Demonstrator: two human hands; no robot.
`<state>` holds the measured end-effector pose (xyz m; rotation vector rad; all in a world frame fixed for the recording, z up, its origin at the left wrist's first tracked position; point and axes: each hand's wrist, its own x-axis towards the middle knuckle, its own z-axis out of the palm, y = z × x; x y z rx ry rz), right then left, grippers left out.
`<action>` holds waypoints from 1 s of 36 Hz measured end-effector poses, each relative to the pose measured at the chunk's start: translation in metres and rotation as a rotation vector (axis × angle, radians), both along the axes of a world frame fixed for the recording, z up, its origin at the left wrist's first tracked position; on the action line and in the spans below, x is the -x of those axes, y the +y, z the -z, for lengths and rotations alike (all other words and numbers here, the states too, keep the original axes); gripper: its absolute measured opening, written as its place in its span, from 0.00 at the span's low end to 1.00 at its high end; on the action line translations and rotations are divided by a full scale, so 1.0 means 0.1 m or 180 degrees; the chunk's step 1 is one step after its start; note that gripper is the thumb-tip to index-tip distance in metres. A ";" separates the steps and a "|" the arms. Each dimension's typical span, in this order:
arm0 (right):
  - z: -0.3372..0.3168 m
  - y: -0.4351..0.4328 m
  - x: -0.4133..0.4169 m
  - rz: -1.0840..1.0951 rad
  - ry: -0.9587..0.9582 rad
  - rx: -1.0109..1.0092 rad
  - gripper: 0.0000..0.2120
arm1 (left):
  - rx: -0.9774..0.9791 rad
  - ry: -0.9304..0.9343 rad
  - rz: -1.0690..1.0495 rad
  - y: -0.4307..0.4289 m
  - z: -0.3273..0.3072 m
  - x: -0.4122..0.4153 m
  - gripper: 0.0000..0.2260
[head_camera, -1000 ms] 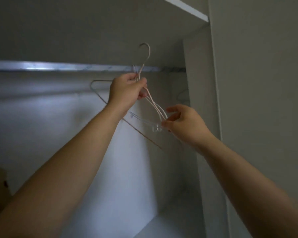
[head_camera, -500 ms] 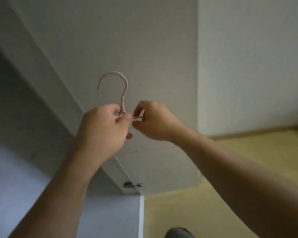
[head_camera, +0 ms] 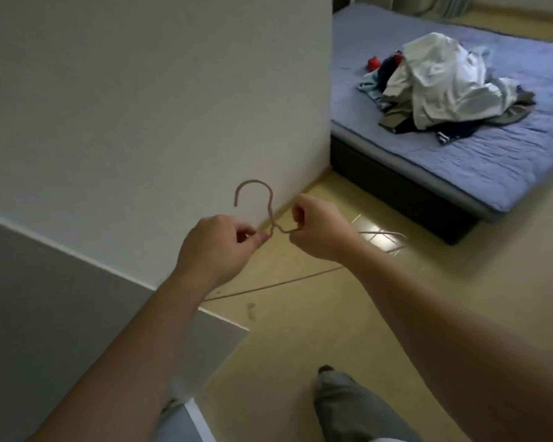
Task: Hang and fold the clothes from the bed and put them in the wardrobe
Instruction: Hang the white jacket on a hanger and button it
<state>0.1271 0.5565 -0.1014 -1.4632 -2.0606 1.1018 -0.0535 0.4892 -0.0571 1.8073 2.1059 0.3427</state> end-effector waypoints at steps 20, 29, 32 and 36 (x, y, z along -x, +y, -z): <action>0.00 2.99 -2.61 0.1103 0.0424 0.0509 0.15 | -0.0210 -0.0119 0.1542 3.91 0.25 -2.12 0.09; 0.42 4.60 -3.19 0.1592 -0.0019 0.0997 0.23 | -0.0202 -0.0108 0.2229 5.95 0.75 -2.75 0.10; 0.47 5.01 -3.42 0.1671 0.0007 0.1085 0.24 | -0.0158 -0.0198 0.2265 6.54 0.85 -3.04 0.10; 0.50 5.53 -3.71 0.1912 0.0096 0.1150 0.24 | -0.0079 -0.0367 0.2410 7.26 0.94 -3.48 0.12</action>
